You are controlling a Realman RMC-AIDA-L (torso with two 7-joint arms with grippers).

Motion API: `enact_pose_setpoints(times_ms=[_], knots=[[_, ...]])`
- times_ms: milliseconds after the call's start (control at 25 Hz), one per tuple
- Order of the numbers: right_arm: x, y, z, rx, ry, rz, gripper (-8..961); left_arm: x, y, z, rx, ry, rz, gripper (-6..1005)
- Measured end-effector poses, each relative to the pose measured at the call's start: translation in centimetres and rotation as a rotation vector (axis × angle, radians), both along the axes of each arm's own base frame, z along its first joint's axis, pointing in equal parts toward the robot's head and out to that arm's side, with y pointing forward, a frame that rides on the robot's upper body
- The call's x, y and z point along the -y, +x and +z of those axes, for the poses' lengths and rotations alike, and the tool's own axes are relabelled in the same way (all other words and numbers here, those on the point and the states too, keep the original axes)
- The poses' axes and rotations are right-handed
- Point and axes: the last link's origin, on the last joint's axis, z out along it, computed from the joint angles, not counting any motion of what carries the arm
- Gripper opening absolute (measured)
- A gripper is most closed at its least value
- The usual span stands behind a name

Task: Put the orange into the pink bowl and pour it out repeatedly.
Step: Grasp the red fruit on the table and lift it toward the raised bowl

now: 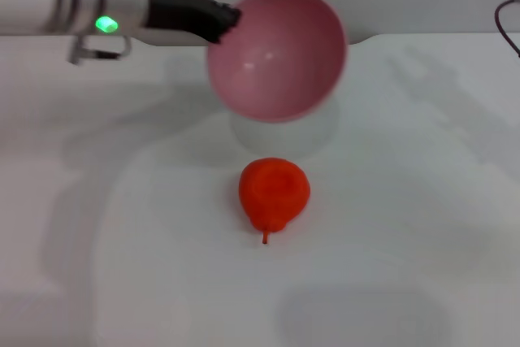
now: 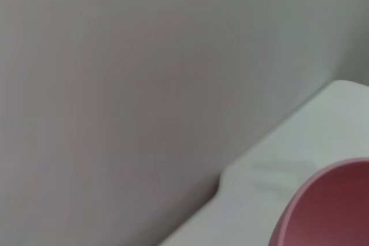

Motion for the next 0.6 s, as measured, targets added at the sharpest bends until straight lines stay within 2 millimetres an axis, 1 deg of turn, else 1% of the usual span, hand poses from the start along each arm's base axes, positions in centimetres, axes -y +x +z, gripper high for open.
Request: enact_pose_setpoints(times_ms=[80, 200, 280, 360, 440, 480, 520, 600], knots=[[0.1, 0.6, -0.2, 0.056, -0.006, -0.01, 592, -0.4, -0.6, 2.2, 0.015, -0.024, 0.048, 42], [0.2, 2.3, -0.4, 0.16, -0.02, -0.053, 591, -0.7, -2.0, 5.6, 0.018, -0.019, 0.138, 42], [0.2, 3.8, -0.4, 0.224, -0.042, -0.111, 590, -0.6, -2.9, 7.2, 0.024, -0.012, 0.186, 42], [0.0, 4.9, -0.7, 0.278, -0.087, -0.166, 589, -0.3, -3.9, 8.2, 0.031, -0.007, 0.222, 42], [-0.4, 5.6, -1.3, 0.33, -0.157, -0.215, 589, 0.3, -4.9, 8.5, 0.034, -0.009, 0.253, 42], [-1.2, 6.1, -2.5, 0.392, -0.256, -0.267, 588, 0.3, -4.9, 8.5, 0.034, -0.009, 0.253, 42], [-1.2, 6.1, -2.5, 0.392, -0.256, -0.267, 588, 0.5, -5.4, 8.5, 0.033, -0.011, 0.263, 42], [-2.1, 5.8, -4.0, 0.456, -0.351, -0.291, 587, 0.9, -5.8, 8.1, 0.031, -0.018, 0.274, 42]])
